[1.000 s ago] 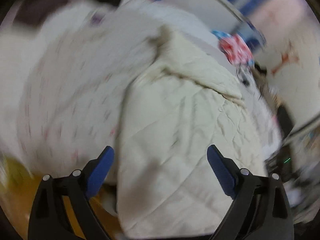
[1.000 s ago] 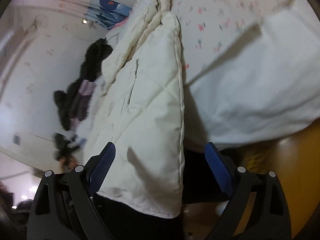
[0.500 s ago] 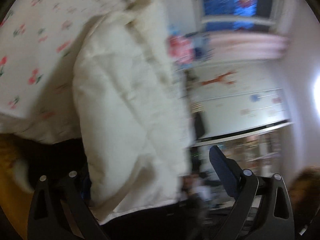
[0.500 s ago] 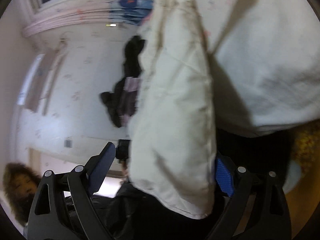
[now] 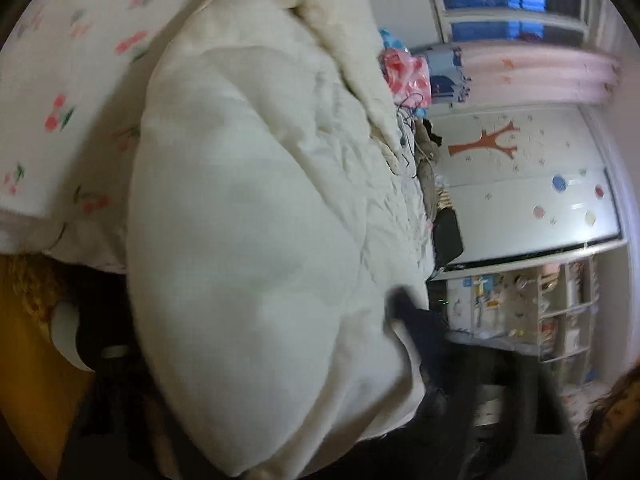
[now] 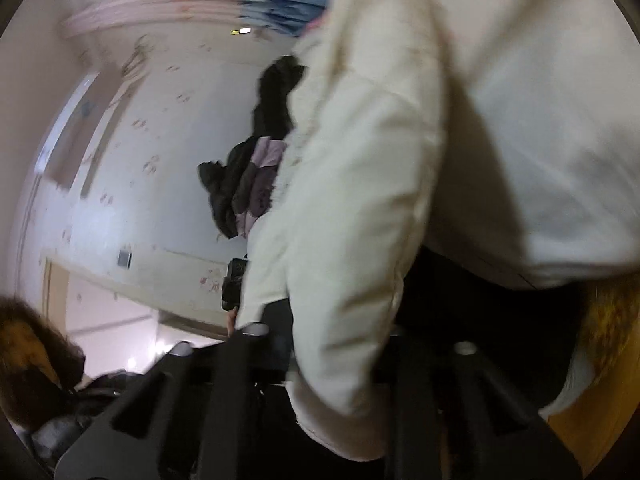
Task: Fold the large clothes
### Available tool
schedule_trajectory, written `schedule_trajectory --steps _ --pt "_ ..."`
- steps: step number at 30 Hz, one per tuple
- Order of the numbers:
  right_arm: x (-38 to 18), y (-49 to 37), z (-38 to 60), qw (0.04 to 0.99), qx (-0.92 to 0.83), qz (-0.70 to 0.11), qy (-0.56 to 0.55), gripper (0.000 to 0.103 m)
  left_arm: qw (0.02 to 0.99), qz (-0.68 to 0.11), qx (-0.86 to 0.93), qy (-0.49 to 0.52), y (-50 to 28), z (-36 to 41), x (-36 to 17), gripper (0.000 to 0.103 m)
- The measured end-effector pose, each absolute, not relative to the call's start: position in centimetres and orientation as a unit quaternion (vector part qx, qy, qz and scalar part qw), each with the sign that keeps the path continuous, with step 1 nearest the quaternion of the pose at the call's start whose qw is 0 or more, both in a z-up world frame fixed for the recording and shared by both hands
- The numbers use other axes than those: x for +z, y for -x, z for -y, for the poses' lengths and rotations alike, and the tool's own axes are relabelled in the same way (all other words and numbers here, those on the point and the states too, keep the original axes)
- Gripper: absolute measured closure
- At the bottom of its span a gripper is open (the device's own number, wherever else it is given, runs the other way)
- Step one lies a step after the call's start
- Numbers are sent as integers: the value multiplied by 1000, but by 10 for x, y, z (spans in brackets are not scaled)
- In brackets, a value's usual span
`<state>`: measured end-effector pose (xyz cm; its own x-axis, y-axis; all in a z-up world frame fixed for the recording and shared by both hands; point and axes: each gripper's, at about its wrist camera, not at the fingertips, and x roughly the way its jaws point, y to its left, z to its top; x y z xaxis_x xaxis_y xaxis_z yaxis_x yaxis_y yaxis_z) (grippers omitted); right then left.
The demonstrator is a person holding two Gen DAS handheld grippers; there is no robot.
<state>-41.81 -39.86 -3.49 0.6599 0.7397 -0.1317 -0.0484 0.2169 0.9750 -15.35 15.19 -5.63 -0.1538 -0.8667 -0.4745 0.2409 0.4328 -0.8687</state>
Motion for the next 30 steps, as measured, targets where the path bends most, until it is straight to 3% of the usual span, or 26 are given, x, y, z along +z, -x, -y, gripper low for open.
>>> schedule_trajectory --steps 3,9,13,14,15,16,17,19,22,27,30 --pt "7 417 403 746 295 -265 -535 91 613 -583 -471 249 152 -157 -21 78" --pt "98 422 415 788 336 -202 -476 91 643 -507 -514 256 157 -159 71 83" --pt "122 448 423 791 359 -198 -454 87 642 -502 -536 219 169 -170 92 82" --pt "112 455 425 782 358 -216 -461 85 629 -521 -542 201 172 -171 83 79" --pt "94 459 427 770 355 -240 -472 75 610 -547 -543 185 175 -173 65 70" --pt "80 462 428 758 355 -257 -483 57 596 -569 -540 173 179 -172 51 67" --pt "53 469 428 740 349 -285 -500 50 574 -600 -535 157 183 -174 27 59" --pt "15 476 423 712 332 -328 -524 38 553 -641 -510 149 186 -189 -13 57" --pt "-30 495 419 681 313 -348 -563 26 538 -634 -514 210 178 -218 -37 42" --pt "-45 494 421 671 322 -310 -591 18 547 -591 -528 269 160 -231 -37 11" --pt "-52 479 417 668 319 -315 -594 14 538 -596 -531 269 155 -208 -45 8"
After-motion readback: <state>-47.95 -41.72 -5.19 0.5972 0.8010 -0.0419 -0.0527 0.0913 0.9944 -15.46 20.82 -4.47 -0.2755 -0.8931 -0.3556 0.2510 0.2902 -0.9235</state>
